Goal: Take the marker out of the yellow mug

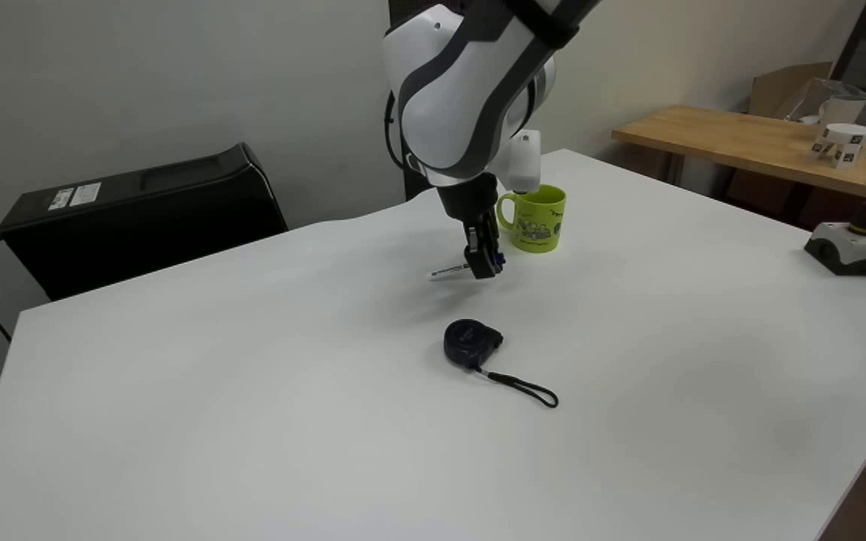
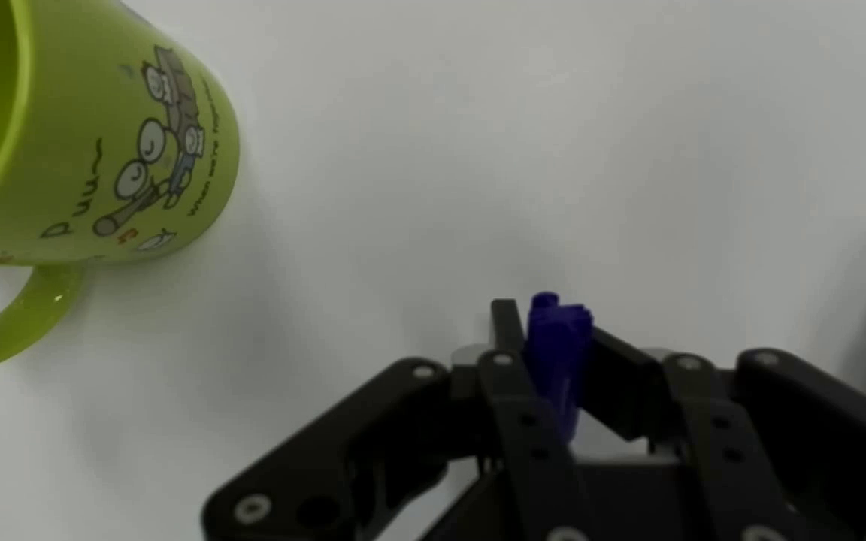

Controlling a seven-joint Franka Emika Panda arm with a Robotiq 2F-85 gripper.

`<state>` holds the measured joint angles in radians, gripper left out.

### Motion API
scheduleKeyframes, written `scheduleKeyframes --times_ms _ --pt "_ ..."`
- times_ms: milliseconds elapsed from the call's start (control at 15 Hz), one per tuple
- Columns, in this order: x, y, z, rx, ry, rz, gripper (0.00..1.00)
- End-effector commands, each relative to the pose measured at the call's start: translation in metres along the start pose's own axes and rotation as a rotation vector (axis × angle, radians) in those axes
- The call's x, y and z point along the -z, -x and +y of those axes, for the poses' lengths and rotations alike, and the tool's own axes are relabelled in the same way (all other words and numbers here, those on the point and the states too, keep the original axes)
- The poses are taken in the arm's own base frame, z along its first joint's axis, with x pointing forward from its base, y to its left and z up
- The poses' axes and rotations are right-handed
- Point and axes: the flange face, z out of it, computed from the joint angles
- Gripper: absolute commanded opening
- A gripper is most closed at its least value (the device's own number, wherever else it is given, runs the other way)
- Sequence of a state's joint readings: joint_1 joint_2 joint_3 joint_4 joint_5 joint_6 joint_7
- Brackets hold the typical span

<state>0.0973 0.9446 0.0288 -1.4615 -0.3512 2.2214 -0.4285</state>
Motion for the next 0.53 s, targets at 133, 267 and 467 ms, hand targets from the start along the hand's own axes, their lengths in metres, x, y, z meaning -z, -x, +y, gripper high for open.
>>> scheduleKeyframes --times_ms 133,267,467 --pt "-0.023 0.002 -0.002 -0.019 -0.024 -0.048 0.04" --pt "-0.029 0.003 -0.003 -0.018 -0.03 -0.07 0.22" --pt "-0.024 0.005 0.0 -0.016 -0.031 -0.082 0.53"
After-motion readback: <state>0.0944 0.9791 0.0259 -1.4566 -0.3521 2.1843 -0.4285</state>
